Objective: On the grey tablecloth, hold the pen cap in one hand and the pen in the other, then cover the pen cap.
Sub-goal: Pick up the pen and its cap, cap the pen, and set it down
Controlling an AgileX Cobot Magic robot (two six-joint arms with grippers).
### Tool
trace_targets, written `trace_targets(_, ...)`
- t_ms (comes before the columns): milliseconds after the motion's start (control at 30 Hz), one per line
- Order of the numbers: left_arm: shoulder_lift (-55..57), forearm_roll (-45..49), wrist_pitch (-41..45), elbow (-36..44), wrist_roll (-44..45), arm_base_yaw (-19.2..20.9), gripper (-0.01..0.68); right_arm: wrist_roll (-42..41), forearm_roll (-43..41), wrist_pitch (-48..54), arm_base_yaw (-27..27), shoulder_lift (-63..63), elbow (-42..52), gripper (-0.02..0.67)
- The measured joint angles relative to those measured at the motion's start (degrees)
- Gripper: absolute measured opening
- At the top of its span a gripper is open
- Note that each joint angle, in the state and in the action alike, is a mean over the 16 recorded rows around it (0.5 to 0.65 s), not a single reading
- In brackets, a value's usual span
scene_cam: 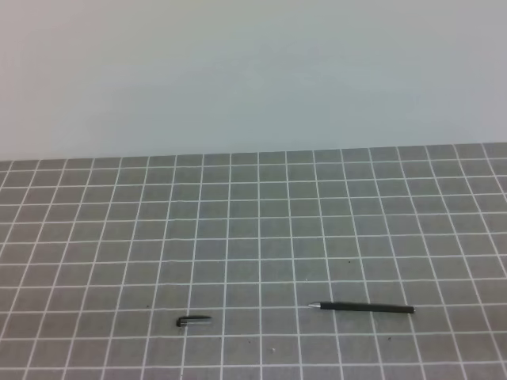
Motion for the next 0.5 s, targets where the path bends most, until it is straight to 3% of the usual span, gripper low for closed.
trace_targets(233, 0.0, -0.35, -3.29, 0.0, -1.58, 0.0, -0.001, 0.0, 0.03, -8.8, 0.0, 0.0, 0.0, -0.004)
trace_targets(500, 0.0, 1.14, -1.23, -1.87, -6.94, 0.0, -0.001, 0.0, 0.14, -11.22, 0.0, 0.0, 0.0, -0.004)
